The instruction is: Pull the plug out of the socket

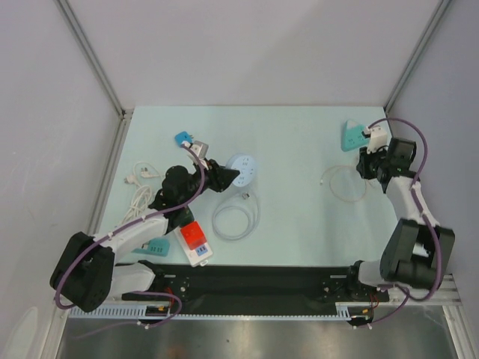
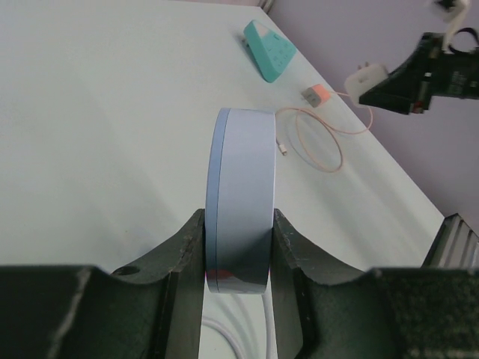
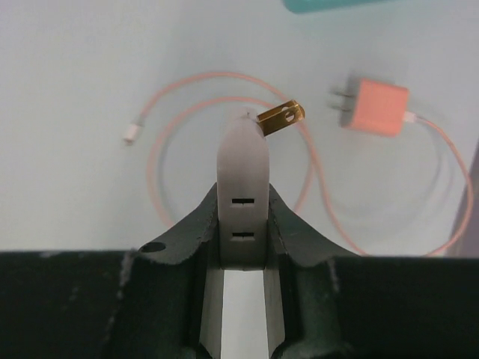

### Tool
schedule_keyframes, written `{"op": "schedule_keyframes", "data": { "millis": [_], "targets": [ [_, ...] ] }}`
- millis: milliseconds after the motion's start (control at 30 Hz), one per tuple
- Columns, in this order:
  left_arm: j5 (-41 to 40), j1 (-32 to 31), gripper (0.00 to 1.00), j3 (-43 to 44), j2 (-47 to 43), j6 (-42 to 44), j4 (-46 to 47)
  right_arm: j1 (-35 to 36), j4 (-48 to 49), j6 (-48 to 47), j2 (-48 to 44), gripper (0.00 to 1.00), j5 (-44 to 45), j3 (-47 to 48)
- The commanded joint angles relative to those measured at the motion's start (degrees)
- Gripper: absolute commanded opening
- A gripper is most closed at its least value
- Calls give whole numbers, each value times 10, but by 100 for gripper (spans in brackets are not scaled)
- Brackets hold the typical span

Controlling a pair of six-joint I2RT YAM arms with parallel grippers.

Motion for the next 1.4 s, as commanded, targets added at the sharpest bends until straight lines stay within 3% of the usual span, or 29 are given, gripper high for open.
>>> {"op": "schedule_keyframes", "data": {
  "millis": [0,300,567,733,1067,1367],
  "targets": [
    [26,4,0,4,-8,-29,70,-26,74,-36,79,4,44,63],
    [36,5,0,-16,-44,-33,70,-22,53,-33,266,8,73,207],
    [35,7,0,-35,-70,-37,68,-21,17,-14,350,16,77,268],
    [38,8,0,-42,-73,-40,75,-20,10,-15,361,23,71,268],
    [49,8,0,-45,-61,-55,86,-20,-6,-16,365,50,72,278],
    [51,8,0,-30,-52,-56,83,-21,-2,-19,259,60,61,260]
  ]
}}
